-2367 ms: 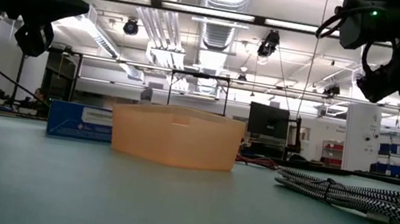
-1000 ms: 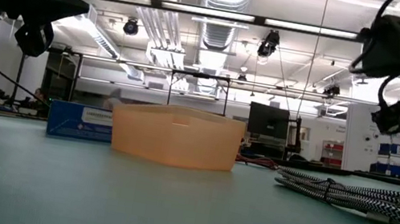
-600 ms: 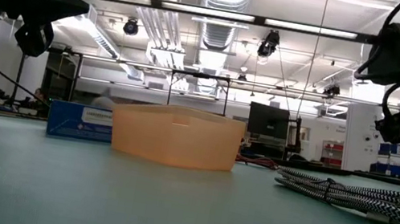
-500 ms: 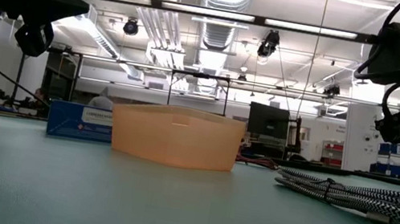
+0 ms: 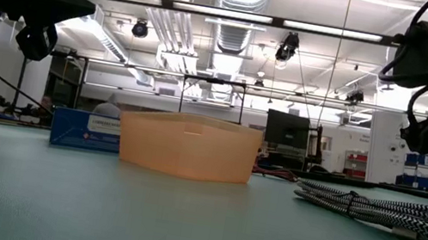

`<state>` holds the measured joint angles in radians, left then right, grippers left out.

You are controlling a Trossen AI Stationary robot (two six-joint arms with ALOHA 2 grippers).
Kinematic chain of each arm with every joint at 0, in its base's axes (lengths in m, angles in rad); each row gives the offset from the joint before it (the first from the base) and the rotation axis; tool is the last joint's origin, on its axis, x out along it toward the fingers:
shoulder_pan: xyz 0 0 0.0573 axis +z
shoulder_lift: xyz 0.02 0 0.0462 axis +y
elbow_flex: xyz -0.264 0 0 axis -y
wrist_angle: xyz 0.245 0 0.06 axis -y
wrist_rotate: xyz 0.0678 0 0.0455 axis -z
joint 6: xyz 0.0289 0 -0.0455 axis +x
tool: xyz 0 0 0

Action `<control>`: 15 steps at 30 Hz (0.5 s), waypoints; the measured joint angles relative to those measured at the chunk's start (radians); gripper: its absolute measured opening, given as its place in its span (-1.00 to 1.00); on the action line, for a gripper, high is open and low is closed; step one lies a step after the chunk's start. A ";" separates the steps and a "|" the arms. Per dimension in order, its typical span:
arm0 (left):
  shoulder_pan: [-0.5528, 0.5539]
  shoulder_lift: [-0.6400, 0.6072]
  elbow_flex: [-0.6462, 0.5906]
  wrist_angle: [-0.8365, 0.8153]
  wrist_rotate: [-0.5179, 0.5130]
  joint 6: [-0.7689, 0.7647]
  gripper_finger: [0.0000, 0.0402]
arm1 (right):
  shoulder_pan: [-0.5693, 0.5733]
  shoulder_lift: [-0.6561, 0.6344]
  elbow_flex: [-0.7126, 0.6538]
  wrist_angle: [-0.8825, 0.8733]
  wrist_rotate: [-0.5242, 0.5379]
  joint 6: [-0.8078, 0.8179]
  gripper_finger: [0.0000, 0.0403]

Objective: Pick and place USB-C Cables
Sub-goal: Put the black charger cable into the orange bin

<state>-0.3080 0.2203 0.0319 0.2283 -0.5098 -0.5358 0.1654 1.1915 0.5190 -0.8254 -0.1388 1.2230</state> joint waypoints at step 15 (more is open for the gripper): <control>0.000 0.000 0.000 0.000 0.000 0.000 -1.00 | 0.000 -0.027 -0.002 0.004 -0.013 -0.003 -0.80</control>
<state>-0.3080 0.2203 0.0319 0.2283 -0.5098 -0.5354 0.1654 1.1645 0.5172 -0.8215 -0.1515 1.2201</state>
